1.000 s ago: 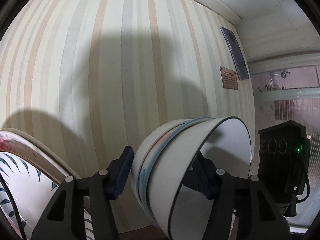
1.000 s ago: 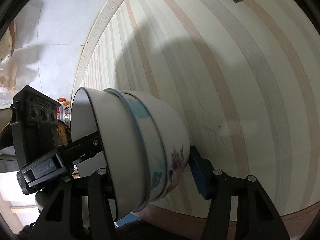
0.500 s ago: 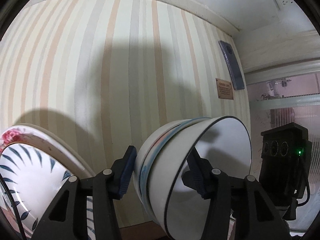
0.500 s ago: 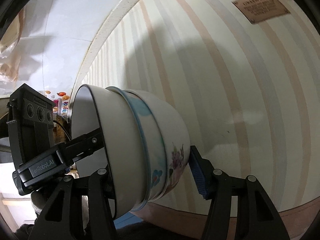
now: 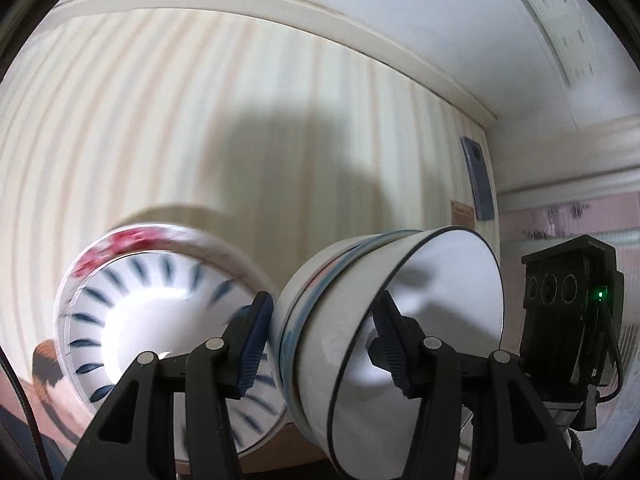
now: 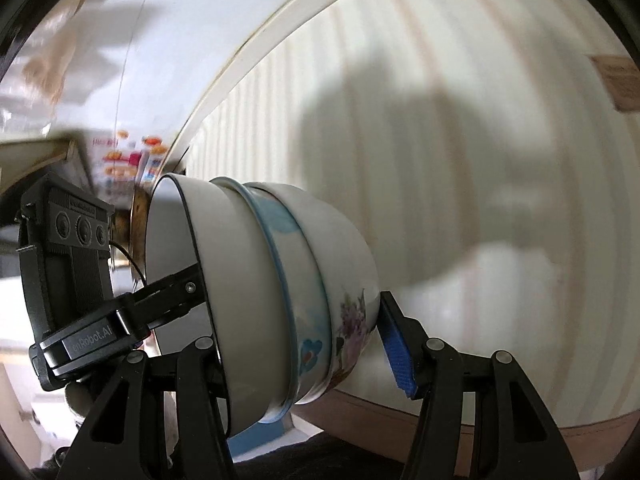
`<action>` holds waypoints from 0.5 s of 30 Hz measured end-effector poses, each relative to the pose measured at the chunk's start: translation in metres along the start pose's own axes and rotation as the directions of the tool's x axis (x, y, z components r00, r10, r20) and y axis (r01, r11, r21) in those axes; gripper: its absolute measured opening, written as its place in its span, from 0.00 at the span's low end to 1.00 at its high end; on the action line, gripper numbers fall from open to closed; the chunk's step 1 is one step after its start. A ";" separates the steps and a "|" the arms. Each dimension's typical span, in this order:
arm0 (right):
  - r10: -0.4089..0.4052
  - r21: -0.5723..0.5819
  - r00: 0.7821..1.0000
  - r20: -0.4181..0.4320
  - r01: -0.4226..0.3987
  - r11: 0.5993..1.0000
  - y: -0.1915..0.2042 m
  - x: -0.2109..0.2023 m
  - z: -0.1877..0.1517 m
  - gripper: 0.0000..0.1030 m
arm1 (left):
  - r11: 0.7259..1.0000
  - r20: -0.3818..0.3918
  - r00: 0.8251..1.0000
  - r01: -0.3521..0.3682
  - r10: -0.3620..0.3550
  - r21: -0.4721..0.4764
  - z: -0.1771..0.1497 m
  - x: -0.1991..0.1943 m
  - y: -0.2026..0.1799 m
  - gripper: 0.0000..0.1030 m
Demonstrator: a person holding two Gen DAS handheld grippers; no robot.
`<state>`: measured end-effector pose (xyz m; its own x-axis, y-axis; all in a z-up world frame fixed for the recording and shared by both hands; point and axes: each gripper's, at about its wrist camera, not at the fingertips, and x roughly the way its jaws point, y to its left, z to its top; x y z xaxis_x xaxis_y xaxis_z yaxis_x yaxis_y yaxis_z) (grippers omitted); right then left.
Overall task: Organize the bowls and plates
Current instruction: 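Lift the bowl stack with both tools and carry it over the plate stack, then lower the bowl stack onto the plate stack and open both tools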
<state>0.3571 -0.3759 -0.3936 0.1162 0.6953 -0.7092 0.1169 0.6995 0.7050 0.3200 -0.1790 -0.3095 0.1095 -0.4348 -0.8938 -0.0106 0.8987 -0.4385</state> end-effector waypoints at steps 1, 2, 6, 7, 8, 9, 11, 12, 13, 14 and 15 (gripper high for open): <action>0.003 -0.011 1.000 -0.012 -0.004 1.000 0.005 0.004 -0.001 0.58 | 1.000 0.008 1.000 -0.004 0.004 -0.014 -0.001 -0.004 0.006 0.48; 0.006 -0.024 1.000 -0.026 -0.007 1.000 0.010 0.010 -0.001 0.58 | 0.999 0.018 1.000 -0.008 0.009 -0.033 -0.004 -0.008 0.014 0.48; 0.011 -0.078 0.996 -0.084 -0.018 0.997 0.033 0.035 -0.004 0.58 | 0.994 0.051 0.998 -0.024 0.029 -0.106 -0.013 -0.023 0.045 0.48; 0.010 -0.094 0.995 -0.103 -0.020 0.995 0.039 0.043 -0.003 0.58 | 0.992 0.057 0.998 -0.027 0.034 -0.121 -0.015 -0.025 0.051 0.48; 0.009 -0.106 0.993 -0.115 -0.021 0.994 0.041 0.047 -0.005 0.58 | 0.990 0.065 0.997 -0.029 0.039 -0.141 -0.017 -0.026 0.057 0.48; 0.008 -0.118 0.992 -0.128 -0.023 0.993 0.046 0.054 -0.004 0.58 | 0.986 0.072 0.996 -0.030 0.042 -0.162 -0.019 -0.028 0.065 0.48; 0.004 -0.143 0.988 -0.155 -0.027 0.989 0.054 0.067 -0.006 0.58 | 0.980 0.081 0.996 -0.030 0.047 -0.198 -0.023 -0.030 0.076 0.48; 0.001 -0.155 0.986 -0.167 -0.027 0.988 0.058 0.074 -0.006 0.58 | 0.976 0.087 0.995 -0.030 0.050 -0.214 -0.024 -0.031 0.082 0.48; -0.005 -0.169 0.984 -0.178 -0.026 0.985 0.063 0.081 -0.007 0.58 | 0.974 0.092 0.994 -0.031 0.053 -0.224 -0.026 -0.033 0.089 0.48; -0.007 -0.173 0.983 -0.183 -0.025 0.985 0.065 0.086 -0.006 0.58 | 0.972 0.096 0.994 -0.032 0.056 -0.235 -0.027 -0.032 0.093 0.48; -0.012 -0.181 0.981 -0.196 -0.024 0.983 0.067 0.093 -0.007 0.58 | 0.969 0.097 0.993 -0.034 0.059 -0.244 -0.027 -0.031 0.097 0.48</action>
<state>0.3689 -0.2633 -0.4118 -0.0803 0.7058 -0.7038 -0.0660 0.7008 0.7103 0.2886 -0.0796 -0.3267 0.2050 -0.3730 -0.9049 -0.2566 0.8717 -0.4175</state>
